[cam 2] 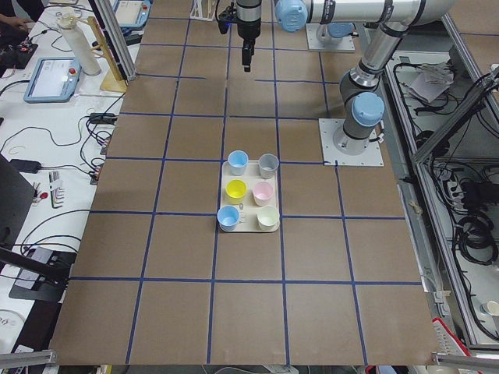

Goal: Transfer IKEA cup to right arm and place on rack

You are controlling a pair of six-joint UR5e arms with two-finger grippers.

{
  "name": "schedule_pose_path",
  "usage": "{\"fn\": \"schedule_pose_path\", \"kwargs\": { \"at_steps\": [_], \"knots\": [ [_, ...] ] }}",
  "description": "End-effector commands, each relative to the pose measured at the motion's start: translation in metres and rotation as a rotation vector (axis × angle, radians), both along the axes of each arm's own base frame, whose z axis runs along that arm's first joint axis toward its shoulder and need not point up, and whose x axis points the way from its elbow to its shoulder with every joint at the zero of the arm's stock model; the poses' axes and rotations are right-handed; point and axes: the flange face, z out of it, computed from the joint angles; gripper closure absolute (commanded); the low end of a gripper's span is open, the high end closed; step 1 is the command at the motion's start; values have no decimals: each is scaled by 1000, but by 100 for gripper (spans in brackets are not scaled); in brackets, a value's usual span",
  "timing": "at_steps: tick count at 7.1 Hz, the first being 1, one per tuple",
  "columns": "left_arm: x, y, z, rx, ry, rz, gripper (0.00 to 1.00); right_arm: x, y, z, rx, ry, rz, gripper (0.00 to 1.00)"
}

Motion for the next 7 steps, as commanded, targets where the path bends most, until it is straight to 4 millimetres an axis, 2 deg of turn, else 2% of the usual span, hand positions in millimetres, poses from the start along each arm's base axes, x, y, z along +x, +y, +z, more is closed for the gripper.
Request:
{"fn": "schedule_pose_path", "kwargs": {
  "at_steps": [1,3,4,5,7],
  "knots": [
    [1,-1,-2,7,-6,4,0,0,1,1,0,2,1,0],
    [5,-5,-6,8,6,-3,0,0,1,1,0,2,1,0],
    [14,-9,-8,11,0,5,0,0,0,0,1,2,1,0],
    [32,-14,-10,17,-1,-2,0,0,0,0,1,2,1,0],
    [112,-38,-24,5,1,128,0,0,0,0,1,2,1,0]
  ]
}}
